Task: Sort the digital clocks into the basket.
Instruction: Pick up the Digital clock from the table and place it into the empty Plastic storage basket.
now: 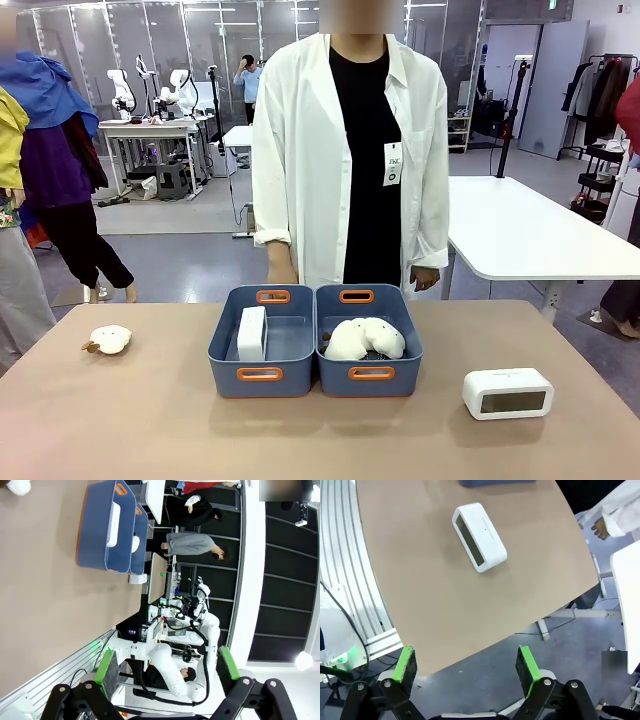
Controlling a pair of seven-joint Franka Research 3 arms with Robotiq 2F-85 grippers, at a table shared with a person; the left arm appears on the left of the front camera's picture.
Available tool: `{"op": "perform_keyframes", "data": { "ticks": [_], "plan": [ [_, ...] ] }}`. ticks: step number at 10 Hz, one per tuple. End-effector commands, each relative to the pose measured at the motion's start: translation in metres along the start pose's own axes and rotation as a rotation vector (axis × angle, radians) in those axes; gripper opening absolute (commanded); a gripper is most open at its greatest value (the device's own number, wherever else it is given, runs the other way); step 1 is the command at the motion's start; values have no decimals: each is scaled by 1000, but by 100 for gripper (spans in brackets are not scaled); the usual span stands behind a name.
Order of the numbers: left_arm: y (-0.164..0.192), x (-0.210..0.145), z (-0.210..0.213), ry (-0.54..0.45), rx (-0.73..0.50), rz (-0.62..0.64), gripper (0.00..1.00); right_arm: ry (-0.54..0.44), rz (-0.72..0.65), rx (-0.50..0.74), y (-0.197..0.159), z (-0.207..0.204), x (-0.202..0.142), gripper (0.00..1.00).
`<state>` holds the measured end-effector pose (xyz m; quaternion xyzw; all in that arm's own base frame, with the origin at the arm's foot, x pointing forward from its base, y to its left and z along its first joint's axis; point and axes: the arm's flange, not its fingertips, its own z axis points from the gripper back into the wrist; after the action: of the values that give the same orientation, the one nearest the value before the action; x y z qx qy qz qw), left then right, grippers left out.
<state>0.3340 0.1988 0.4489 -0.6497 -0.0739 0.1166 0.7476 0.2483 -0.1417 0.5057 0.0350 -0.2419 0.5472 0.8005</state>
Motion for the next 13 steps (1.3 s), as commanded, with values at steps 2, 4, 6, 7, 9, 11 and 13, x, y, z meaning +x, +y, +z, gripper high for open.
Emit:
{"op": "perform_keyframes", "data": {
  "ticks": [2, 4, 6, 7, 9, 11, 13],
  "plan": [
    [1, -4, 3, 9, 9, -7, 100, 38, 164, -7, -9, -6, 26, 100],
    [1, -4, 3, 9, 9, -7, 100, 114, 263, 41, -31, -36, 72, 100],
    [1, -4, 3, 9, 9, -7, 100, 202, 300, 111, -51, -82, 116, 100],
    [1, -4, 3, 9, 9, -7, 100, 240, 335, 142, -56, -109, 131, 100],
    [1, -4, 3, 9, 9, -7, 100, 271, 345, 164, -56, -150, 145, 100],
    [1, -4, 3, 9, 9, -7, 100, 304, 347, 167, -50, -182, 144, 100],
    [1, -4, 3, 9, 9, -7, 100, 282, 359, 142, -44, -203, 140, 100]
  ]
}}
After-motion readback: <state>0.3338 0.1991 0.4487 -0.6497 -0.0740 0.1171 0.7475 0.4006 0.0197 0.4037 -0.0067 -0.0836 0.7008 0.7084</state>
